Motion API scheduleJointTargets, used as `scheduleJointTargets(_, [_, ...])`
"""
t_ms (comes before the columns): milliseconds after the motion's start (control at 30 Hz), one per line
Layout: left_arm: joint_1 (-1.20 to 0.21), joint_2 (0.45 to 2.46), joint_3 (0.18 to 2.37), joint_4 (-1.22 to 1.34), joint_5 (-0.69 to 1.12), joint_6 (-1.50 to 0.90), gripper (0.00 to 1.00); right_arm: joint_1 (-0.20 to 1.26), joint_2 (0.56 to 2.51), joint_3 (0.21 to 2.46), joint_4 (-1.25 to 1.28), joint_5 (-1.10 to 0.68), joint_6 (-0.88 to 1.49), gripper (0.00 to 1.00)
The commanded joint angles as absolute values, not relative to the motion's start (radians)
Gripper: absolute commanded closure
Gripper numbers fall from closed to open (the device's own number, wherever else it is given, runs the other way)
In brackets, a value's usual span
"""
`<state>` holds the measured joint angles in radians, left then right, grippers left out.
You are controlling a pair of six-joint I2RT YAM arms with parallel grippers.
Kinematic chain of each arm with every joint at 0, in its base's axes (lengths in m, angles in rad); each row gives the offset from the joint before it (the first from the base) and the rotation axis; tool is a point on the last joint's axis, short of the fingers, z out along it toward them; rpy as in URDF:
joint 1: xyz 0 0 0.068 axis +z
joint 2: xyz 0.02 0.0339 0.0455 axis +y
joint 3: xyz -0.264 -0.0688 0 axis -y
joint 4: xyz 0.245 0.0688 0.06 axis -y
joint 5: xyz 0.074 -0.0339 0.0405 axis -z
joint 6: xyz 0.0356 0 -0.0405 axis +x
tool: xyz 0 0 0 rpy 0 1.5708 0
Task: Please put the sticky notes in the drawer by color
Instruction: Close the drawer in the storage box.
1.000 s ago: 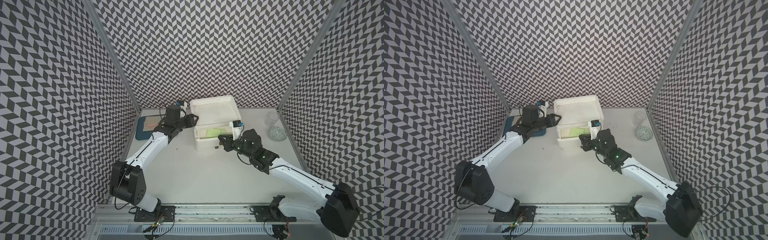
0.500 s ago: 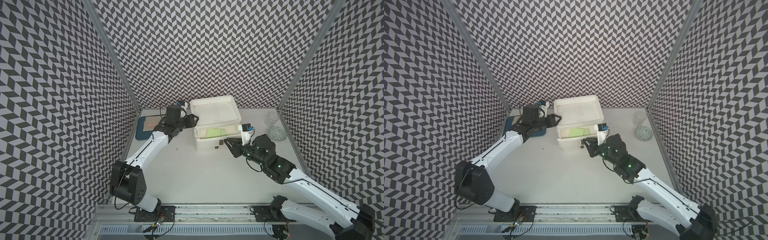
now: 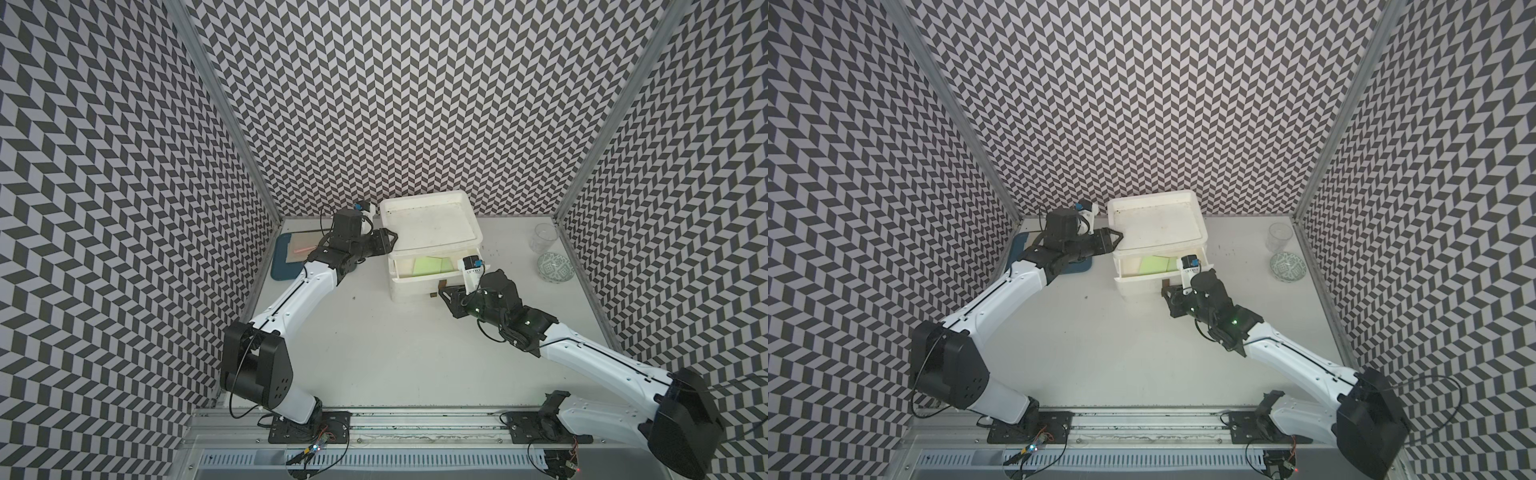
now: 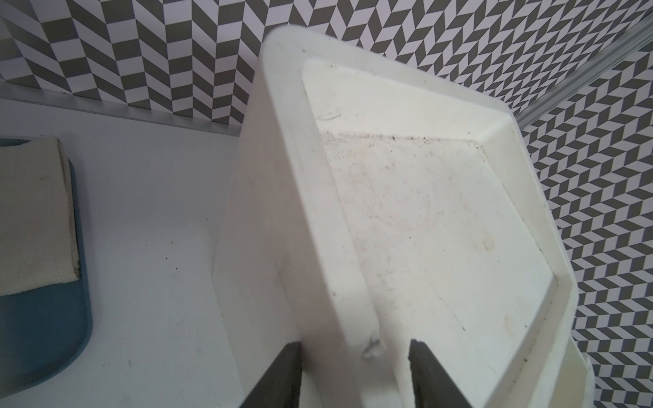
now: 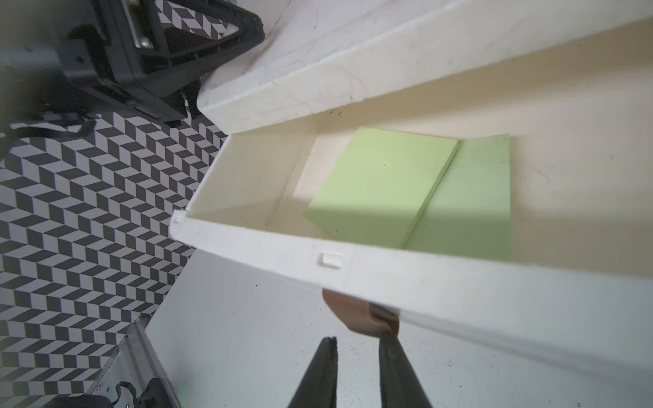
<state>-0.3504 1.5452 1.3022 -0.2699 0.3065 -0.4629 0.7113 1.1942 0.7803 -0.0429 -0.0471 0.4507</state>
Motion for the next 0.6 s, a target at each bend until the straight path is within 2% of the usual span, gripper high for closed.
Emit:
scheduleJointTargets(0, [-0.388, 1.573, 1.309, -0.348, 0.388, -0.444, 0.49, 0.716, 1.230, 0.842, 0.059, 0.019, 0.431, 0.75])
scheduleJointTargets(167, [-0.392, 1.573, 1.313, -0.353, 0.389, -0.443, 0.49, 0.715, 1.275, 0.850, 0.147, 0.093, 0.431, 0.75])
scheduleJointTargets(567, [-0.398, 1.557, 1.318, -0.374, 0.374, -0.435, 0.48, 0.714, 1.400, 0.876, 0.339, 0.137, 0.426, 0.76])
